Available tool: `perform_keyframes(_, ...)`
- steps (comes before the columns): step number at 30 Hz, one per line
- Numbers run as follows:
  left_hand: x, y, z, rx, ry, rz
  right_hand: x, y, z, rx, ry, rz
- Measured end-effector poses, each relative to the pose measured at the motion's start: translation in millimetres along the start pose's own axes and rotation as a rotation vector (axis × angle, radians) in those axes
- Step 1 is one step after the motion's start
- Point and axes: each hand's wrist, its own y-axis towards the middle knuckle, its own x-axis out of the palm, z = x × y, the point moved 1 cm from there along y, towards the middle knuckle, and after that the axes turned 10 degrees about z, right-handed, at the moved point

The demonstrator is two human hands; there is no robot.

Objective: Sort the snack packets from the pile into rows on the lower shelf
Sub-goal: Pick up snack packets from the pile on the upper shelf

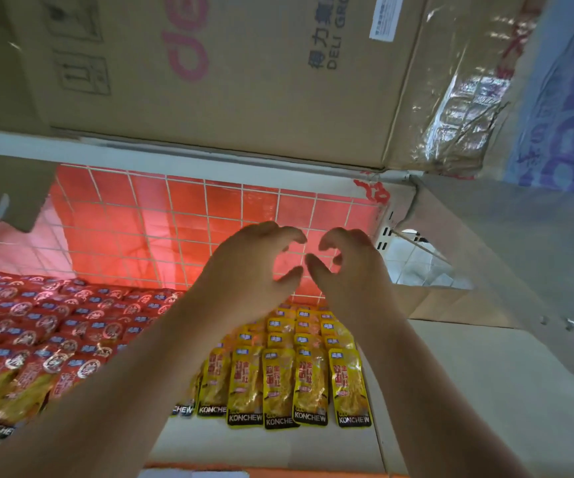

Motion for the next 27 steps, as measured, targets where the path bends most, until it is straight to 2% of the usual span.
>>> perform_keyframes(7,-79,38,25,0.134,-0.139,0.128,-47,29,-83,-0.094,0.028,0.138)
perform_keyframes(15,-114,82,92,0.314,-0.379,0.247,-152,37,-145,-0.158,-0.043,0.404)
perform_keyframes(18,-114,96,134,0.355,-0.494,0.234,-206,34,-139,-0.17,-0.107,0.491)
perform_keyframes(21,-111,104,188,0.452,-0.491,0.238,-269,26,-114,-0.12,-0.17,0.559)
perform_keyframes(27,-96,107,294,0.576,-0.471,0.14,-392,-4,-51,0.016,-0.309,0.655)
